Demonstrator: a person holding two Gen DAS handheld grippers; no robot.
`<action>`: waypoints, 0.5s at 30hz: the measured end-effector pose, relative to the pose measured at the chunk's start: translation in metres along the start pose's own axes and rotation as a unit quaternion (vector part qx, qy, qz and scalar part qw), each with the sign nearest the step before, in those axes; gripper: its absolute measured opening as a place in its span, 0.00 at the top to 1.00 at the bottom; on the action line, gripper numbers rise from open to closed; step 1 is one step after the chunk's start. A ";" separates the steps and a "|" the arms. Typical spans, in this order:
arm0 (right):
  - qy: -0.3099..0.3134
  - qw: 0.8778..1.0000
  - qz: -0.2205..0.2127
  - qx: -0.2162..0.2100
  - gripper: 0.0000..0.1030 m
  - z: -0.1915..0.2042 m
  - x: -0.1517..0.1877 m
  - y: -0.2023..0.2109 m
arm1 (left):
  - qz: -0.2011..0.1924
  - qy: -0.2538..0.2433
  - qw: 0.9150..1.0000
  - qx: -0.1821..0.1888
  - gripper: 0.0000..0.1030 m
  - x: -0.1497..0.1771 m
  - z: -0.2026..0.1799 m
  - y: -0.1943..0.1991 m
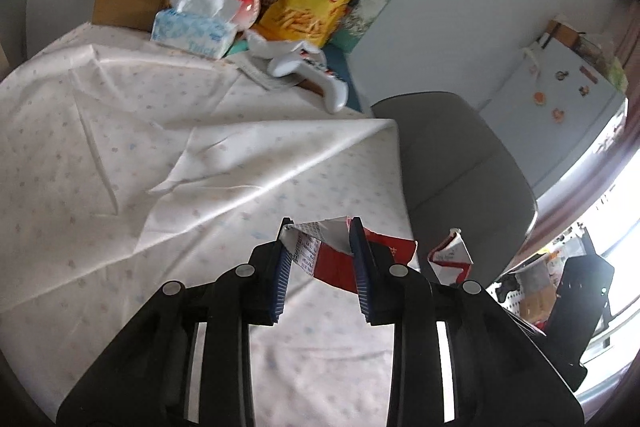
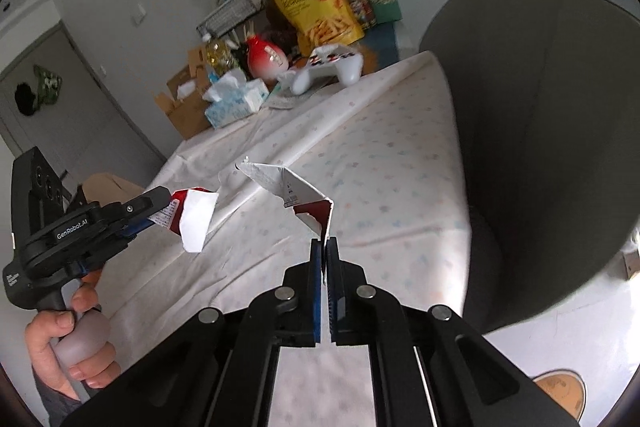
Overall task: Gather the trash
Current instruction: 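Carry the wrapper in the left tool while the right carries the paper scrap to the bin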
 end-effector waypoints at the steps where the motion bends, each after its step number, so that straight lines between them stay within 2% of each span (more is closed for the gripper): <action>1: -0.007 1.000 -0.005 0.000 0.96 -0.006 0.003 0.010 | -0.003 -0.004 1.000 0.004 0.73 0.002 -0.007 0.003; 10: -0.072 0.997 -0.020 0.016 0.96 -0.058 0.036 0.068 | -0.013 -0.006 0.999 0.043 0.73 0.031 -0.054 0.018; 15: -0.108 0.993 -0.029 0.039 0.96 -0.095 0.059 0.094 | 0.013 -0.016 0.997 0.070 0.73 0.064 -0.089 0.007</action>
Point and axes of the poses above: each gripper's, at about its wrist camera, not at the fingertips, and y roughly against the way its jaws point, z to its left, x to its underside, the point moved 3 cm from there along -y, roughly the way its jaws point, and after that the axes turned 4 degrees about -y, right-handed, at the moved point
